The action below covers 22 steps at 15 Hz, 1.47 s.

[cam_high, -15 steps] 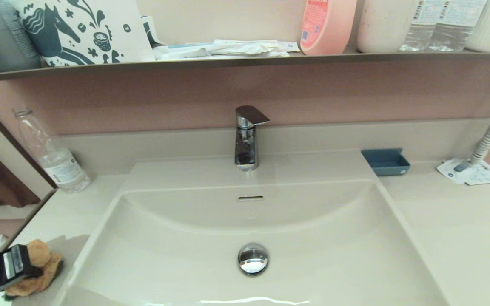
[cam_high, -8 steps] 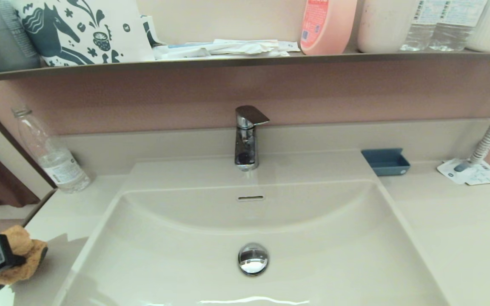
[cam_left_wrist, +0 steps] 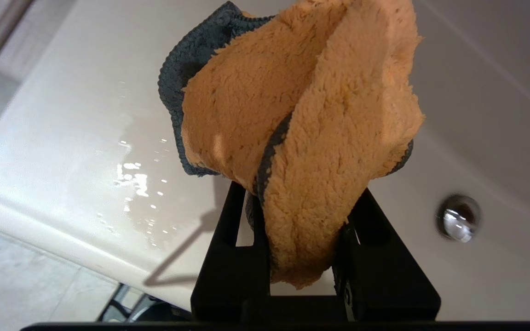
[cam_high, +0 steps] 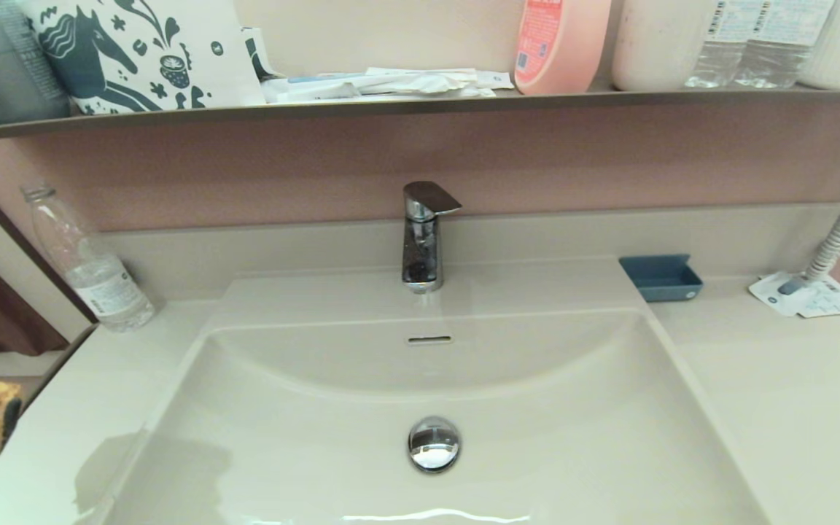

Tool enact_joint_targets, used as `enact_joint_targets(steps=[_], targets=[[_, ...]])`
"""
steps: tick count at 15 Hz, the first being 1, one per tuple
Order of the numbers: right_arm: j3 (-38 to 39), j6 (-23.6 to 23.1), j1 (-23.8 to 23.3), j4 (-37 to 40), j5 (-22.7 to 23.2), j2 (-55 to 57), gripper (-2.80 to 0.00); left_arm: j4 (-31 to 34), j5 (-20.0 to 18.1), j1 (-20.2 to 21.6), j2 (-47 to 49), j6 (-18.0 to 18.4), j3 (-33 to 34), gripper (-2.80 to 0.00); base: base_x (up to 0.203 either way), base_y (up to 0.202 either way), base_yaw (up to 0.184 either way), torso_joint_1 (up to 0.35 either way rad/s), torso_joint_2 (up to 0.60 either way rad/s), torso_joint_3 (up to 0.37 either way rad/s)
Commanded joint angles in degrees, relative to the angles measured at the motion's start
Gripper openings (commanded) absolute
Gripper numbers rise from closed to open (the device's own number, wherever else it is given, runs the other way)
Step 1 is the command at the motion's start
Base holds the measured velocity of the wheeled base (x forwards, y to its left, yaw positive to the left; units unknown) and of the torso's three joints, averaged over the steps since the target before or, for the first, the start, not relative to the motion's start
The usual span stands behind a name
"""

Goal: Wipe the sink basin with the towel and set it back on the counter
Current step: Wipe the sink

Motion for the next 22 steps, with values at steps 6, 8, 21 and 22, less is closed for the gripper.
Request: enact_joint_targets(steps=[6,8,21,22], targets=[[0.0,0.03,0.02,-0.02,-0.01,0.05,-2.8,7.04,0.26,-14.48,-3.86,-1.97,-3.24,-2.8,0.0,0.0,0.0,0.0,0.0,0.0],[0.0,0.03,0.02,-0.02,-0.01,0.05,-2.8,6.97,0.63,-17.69,-1.13,-1.93,-3.25,-2.8,0.0,0.0,0.0,0.0,0.0,0.0],[0.0,0.03,-0.06,-0.02,-0.01,0.05,-2.8,-12.39,32.76,-64.13,19.83,-24.77,9.16,-2.8,0.0,0.0,0.0,0.0,0.0,0.0],[0.0,0.03,-0.06,-0.02,-0.01,0.05,-2.8,-13.29,32.76,-64.79,21.29,-24.85,9.89,-2.8,0.0,0.0,0.0,0.0,0.0,0.0]])
